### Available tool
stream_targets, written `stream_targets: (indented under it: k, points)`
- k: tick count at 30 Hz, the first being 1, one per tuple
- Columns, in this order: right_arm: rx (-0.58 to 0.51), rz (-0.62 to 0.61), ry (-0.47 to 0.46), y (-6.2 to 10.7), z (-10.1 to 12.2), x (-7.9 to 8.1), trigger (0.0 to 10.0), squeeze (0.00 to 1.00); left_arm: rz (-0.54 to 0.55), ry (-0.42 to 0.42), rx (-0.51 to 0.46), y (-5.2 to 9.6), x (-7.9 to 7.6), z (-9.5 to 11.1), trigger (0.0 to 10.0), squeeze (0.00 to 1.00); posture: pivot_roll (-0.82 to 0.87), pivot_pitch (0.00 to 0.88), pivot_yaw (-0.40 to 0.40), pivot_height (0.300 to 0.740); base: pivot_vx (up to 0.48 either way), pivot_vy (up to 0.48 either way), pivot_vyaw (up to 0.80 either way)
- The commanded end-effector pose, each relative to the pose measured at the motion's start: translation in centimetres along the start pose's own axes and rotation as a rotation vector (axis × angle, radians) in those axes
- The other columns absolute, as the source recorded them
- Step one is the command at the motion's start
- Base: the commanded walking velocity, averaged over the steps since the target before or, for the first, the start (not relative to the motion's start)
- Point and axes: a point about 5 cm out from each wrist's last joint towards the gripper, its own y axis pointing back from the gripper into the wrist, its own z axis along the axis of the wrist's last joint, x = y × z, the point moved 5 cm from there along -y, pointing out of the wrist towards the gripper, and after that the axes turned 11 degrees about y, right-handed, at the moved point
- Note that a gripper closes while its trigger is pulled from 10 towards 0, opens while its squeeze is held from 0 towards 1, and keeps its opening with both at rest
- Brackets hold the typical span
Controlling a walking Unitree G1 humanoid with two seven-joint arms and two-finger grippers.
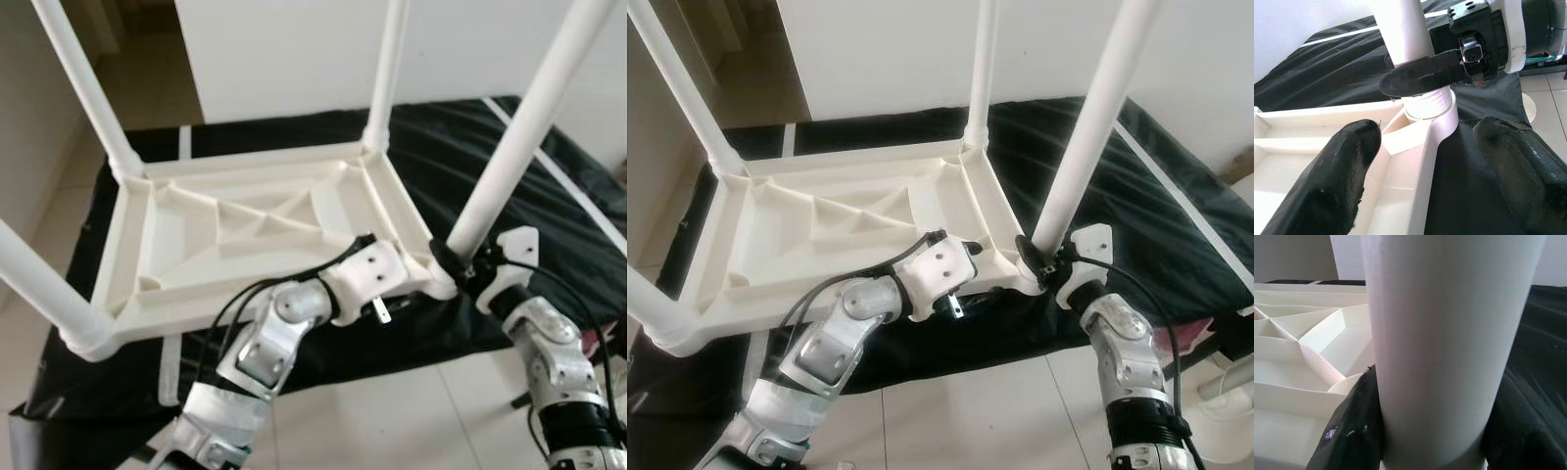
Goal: Building children table
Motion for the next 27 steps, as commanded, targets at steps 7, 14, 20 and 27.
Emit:
stream_targets:
  k: [7,14,20,27]
  points:
    - [0.127,-0.277,-0.083,-0.4,-1.8,0.0,10.0,0.0,0.192,0.0,-0.017,0.2,2.2,-0.3,10.0,0.0,-0.04,0.045,-0.032,0.74,0.0,0.0,0.0]
    - [0.149,-0.403,-0.112,0.4,-2.0,0.5,10.0,0.0,0.213,0.003,-0.019,0.3,2.5,-0.3,10.0,0.0,-0.03,0.054,-0.052,0.74,0.0,0.0,0.0]
    - [0.237,-0.633,-0.137,1.8,-2.4,1.2,10.0,0.0,0.225,0.005,-0.023,0.3,2.7,-0.3,10.0,0.0,-0.03,0.057,-0.069,0.74,0.0,0.0,0.0]
    - [0.306,-0.748,-0.209,2.8,-2.9,3.2,10.0,0.0,0.232,0.0,-0.034,0.4,2.8,0.0,10.0,0.0,-0.02,0.066,-0.066,0.74,0.0,0.0,0.0]
